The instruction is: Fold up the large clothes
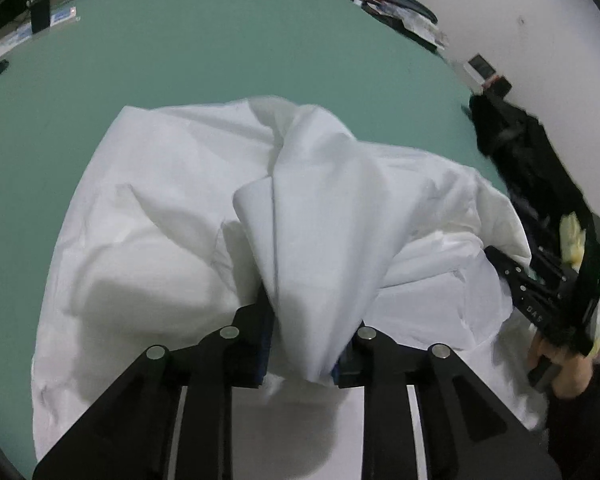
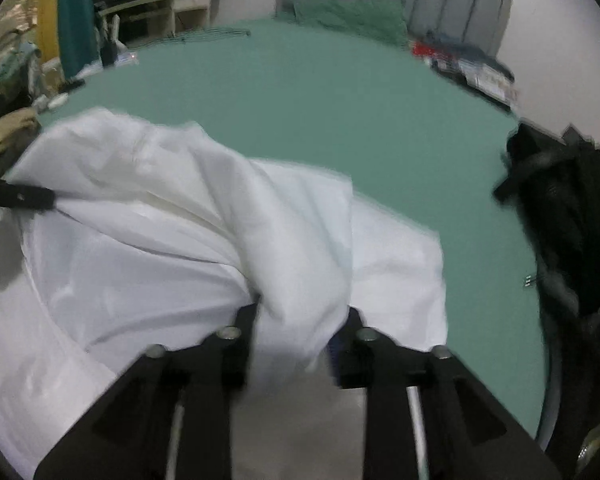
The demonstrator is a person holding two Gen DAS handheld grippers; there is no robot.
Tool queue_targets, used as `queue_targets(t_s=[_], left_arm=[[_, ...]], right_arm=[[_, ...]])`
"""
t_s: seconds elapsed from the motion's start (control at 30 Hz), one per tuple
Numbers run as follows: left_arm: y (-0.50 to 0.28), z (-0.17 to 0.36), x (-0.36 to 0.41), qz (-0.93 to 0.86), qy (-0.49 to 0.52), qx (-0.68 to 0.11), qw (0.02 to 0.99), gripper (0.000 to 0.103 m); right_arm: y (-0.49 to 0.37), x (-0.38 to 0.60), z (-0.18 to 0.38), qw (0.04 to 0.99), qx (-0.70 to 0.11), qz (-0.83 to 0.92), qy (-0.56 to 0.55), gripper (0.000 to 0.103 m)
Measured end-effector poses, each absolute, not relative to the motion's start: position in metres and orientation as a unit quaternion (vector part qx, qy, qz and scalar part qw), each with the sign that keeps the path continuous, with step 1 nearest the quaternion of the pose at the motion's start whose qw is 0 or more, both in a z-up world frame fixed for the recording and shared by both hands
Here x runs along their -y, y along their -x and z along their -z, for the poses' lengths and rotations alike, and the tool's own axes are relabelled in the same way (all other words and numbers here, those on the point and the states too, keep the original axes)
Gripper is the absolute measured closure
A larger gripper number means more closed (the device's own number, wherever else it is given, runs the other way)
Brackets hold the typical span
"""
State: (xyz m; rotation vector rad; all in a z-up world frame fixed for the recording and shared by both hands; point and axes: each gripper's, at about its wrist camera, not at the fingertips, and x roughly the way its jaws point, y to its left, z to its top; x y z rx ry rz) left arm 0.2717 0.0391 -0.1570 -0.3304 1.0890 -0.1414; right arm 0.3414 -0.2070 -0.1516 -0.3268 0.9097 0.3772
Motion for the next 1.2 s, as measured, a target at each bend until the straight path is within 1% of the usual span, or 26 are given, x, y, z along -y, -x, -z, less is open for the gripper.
queue_targets(t_s=[0.07,0.1,0.13,0.17,0.2,0.27,0.33,0.47,0.6,0.67,0.77,0.87,0.97,1.13,1.2], left_arm=[[-0.265,0.158,-0.034,0.064,0.143,-0.518,0.841,0.072],[-0.260,0.157,-0.034,0.063,0.136,-0.519,0.842,0.068],[-0.256,0.156,-0.034,0.062,0.132,-0.519,0.842,0.065],[-0.252,0.153,-0.034,0.060,0.128,-0.520,0.842,0.063],[-0.246,0.151,-0.034,0.062,0.121,-0.522,0.842,0.058],[-0.245,0.145,-0.035,0.064,0.111,-0.518,0.846,0.054],[-0.236,0.134,-0.037,0.068,0.096,-0.508,0.853,0.054],[-0.227,0.106,-0.042,0.066,0.083,-0.474,0.874,0.053],[-0.239,0.083,-0.025,0.055,0.065,-0.436,0.896,0.053],[-0.251,0.077,-0.020,0.049,0.069,-0.425,0.901,0.053],[-0.270,0.074,-0.021,0.045,0.090,-0.421,0.902,0.053],[-0.290,0.082,-0.018,0.037,0.091,-0.421,0.902,0.053],[-0.305,0.102,-0.019,0.022,0.087,-0.451,0.888,0.053],[-0.302,0.131,-0.018,0.023,0.063,-0.494,0.867,0.053],[-0.299,0.143,-0.017,0.021,0.058,-0.507,0.860,0.054]], right_arm=[[-0.337,0.220,0.148,0.870,-0.440,-0.168,0.148,0.052],[-0.335,0.224,0.146,0.871,-0.441,-0.162,0.142,0.047],[-0.333,0.228,0.145,0.871,-0.445,-0.156,0.136,0.038],[-0.329,0.232,0.144,0.872,-0.449,-0.150,0.126,0.034],[-0.325,0.237,0.143,0.871,-0.455,-0.148,0.112,0.034],[-0.317,0.245,0.141,0.867,-0.469,-0.145,0.091,0.034],[-0.309,0.247,0.133,0.871,-0.462,-0.140,0.087,0.034],[-0.294,0.240,0.109,0.893,-0.416,-0.137,0.107,0.034],[-0.288,0.225,0.099,0.906,-0.381,-0.130,0.128,0.034],[-0.289,0.215,0.099,0.907,-0.380,-0.139,0.119,0.033],[-0.289,0.205,0.111,0.896,-0.402,-0.140,0.126,0.033],[-0.286,0.199,0.106,0.900,-0.392,-0.151,0.117,0.033],[-0.292,0.193,0.095,0.909,-0.376,-0.152,0.094,0.033],[-0.315,0.193,0.093,0.919,-0.373,-0.125,0.028,0.033],[-0.326,0.193,0.099,0.917,-0.384,-0.105,0.022,0.033]])
